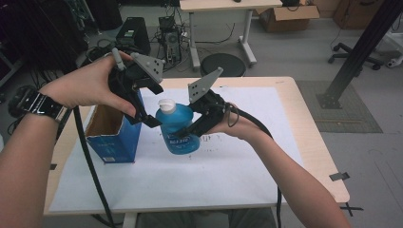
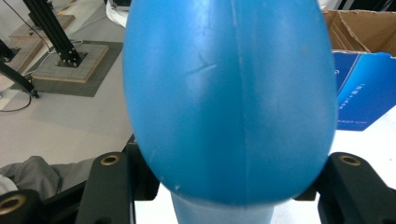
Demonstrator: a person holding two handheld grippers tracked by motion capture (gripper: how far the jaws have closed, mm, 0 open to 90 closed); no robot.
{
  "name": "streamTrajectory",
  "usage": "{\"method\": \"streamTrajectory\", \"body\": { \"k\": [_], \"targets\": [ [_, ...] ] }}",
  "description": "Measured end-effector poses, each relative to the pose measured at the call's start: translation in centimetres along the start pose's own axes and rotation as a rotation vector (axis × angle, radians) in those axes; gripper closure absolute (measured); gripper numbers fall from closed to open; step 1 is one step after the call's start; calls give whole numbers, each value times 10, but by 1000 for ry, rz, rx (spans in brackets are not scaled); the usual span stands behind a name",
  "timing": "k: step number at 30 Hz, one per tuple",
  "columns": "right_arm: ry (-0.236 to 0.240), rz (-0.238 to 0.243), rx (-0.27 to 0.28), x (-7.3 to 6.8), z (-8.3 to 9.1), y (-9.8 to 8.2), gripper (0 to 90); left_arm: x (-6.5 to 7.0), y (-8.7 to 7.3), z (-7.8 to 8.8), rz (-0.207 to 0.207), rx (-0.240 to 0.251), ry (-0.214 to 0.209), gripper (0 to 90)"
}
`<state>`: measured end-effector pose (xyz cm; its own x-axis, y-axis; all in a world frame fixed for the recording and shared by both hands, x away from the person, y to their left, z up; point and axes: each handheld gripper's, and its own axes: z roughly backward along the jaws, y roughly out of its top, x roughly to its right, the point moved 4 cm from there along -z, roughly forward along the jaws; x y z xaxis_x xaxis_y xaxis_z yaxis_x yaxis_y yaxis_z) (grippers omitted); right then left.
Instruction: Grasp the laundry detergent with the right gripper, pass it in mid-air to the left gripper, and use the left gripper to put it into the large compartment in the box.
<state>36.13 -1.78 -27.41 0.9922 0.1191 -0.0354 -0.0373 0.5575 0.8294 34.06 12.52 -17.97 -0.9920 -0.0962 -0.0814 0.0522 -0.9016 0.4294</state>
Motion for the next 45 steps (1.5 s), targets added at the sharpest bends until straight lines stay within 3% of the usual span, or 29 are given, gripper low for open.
{"method": "streamTrajectory", "body": {
  "k": [20, 45],
  "targets": [
    [-6, 7, -15, -1, -7, 10, 425, 4, 9, -24, -7, -91, -12, 72],
    [-10, 10, -21, -3, -9, 8, 425, 3, 13, -30, -2, -113, -10, 216]
  ]
}}
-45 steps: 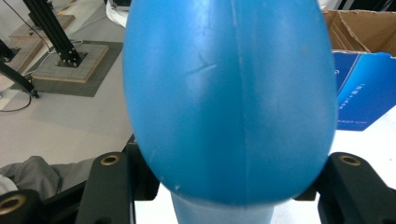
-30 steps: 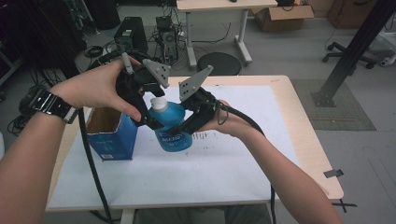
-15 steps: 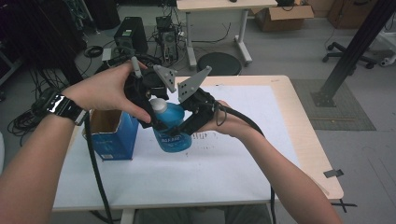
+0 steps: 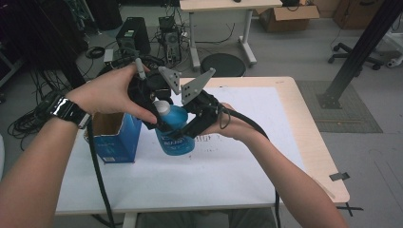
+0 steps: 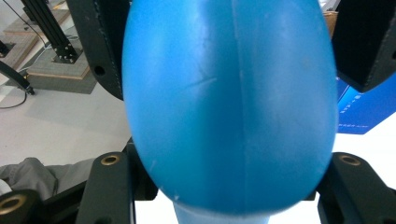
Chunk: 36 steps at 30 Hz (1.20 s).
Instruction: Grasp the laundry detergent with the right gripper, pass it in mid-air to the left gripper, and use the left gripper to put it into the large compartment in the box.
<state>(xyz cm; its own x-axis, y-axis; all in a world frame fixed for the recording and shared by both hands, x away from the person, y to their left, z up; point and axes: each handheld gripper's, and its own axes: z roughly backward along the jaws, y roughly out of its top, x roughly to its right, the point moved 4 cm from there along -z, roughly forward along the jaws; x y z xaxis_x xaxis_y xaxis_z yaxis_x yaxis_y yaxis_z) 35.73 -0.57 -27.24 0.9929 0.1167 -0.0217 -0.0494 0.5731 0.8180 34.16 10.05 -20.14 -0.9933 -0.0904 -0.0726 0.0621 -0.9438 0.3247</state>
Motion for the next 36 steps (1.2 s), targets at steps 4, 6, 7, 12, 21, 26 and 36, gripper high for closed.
{"method": "streamTrajectory", "body": {
  "k": [4, 6, 7, 12, 21, 26, 36],
  "targets": [
    [-2, 5, -3, -1, -1, 0, 425, 0, -1, 0, 7, -5, -4, 243],
    [-3, 3, -2, -1, -1, 0, 425, 0, -1, 0, 7, -4, -4, 249],
    [-3, 3, -2, -1, -1, 0, 425, 0, -1, 0, 7, -6, -5, 255],
    [-5, 2, -1, 0, -2, 0, 425, 0, -1, -1, 9, -12, -13, 288],
    [-12, -5, -6, 0, -1, -2, 425, 0, 0, -2, 28, -26, -22, 334],
    [-17, -12, -8, 2, -1, -3, 425, 0, 1, -2, 48, -34, -30, 374],
    [-13, -24, -3, 4, -1, -4, 421, -3, 3, -2, 65, -31, -35, 379]
  ]
}}
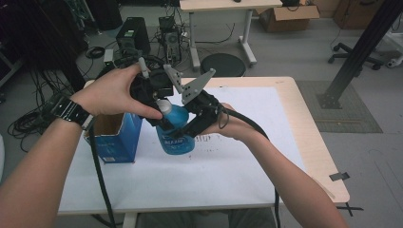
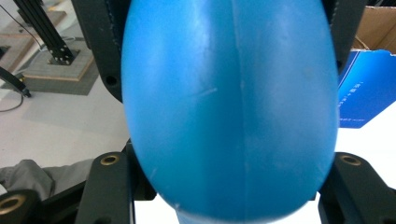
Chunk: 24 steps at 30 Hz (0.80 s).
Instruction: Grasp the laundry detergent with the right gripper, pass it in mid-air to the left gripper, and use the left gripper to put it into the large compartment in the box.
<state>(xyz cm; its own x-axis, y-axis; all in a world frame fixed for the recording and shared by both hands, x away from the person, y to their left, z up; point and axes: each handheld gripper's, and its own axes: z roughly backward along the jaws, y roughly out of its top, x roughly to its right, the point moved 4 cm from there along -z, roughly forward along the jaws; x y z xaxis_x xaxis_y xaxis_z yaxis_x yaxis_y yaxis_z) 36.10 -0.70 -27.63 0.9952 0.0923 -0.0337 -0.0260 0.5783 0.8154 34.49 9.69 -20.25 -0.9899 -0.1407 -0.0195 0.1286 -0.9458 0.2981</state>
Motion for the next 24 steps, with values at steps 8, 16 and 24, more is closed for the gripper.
{"method": "streamTrajectory", "body": {
  "k": [8, 16, 24],
  "targets": [
    [-32, 3, -32, 3, 3, -7, 162, -7, 2, 11, 61, 6, 16, 379],
    [-114, -33, -199, 19, 26, -44, 91, -23, -7, 35, 236, -41, 95, 379],
    [-194, -70, -411, 33, 68, -91, 105, -45, -23, 64, 501, -52, 210, 379]
  ]
}}
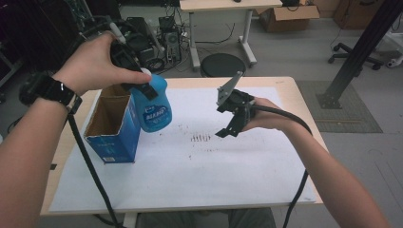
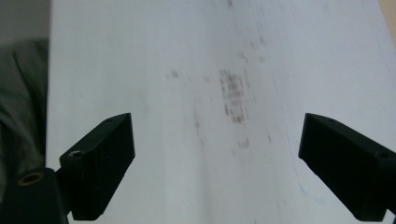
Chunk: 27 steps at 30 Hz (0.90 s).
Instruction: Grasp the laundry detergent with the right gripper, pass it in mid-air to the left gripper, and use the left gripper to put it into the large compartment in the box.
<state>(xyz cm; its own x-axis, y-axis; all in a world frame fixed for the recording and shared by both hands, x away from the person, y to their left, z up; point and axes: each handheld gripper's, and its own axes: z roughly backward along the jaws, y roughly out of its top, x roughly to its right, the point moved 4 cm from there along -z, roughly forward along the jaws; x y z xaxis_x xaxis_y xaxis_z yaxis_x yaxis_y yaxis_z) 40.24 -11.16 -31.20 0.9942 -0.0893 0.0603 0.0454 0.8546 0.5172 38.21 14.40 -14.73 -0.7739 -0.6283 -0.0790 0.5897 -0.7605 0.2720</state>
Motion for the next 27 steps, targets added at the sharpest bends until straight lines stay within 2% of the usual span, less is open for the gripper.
{"method": "streamTrajectory", "body": {
  "k": [3, 5, 6, 9, 12, 14, 17, 22, 27],
  "targets": [
    [-36, -14, -89, 6, 8, -21, 101, -14, -4, 7, 144, 31, 50, 379],
    [-52, -23, -136, 10, 14, -35, 102, -22, -7, 12, 220, 33, 78, 379],
    [-61, -26, -153, 11, 16, -40, 104, -28, -10, 15, 280, 34, 90, 379],
    [-107, -25, -240, 15, 25, -63, 105, -42, -18, 20, 383, 18, 114, 379],
    [-118, -21, -305, 17, 29, -81, 106, -53, -26, 21, 473, 9, 136, 379],
    [-143, -7, -359, 19, 31, -94, 101, -58, -31, 22, 511, 3, 147, 379],
    [-148, -17, -412, 20, 37, -111, 101, -67, -38, 23, 564, 6, 158, 379],
    [-157, -35, -448, 23, 44, -130, 102, -79, -51, 24, 637, 19, 165, 379],
    [-171, -59, -454, 26, 51, -142, 105, -87, -60, 20, 676, 7, 182, 380]
  ]
}}
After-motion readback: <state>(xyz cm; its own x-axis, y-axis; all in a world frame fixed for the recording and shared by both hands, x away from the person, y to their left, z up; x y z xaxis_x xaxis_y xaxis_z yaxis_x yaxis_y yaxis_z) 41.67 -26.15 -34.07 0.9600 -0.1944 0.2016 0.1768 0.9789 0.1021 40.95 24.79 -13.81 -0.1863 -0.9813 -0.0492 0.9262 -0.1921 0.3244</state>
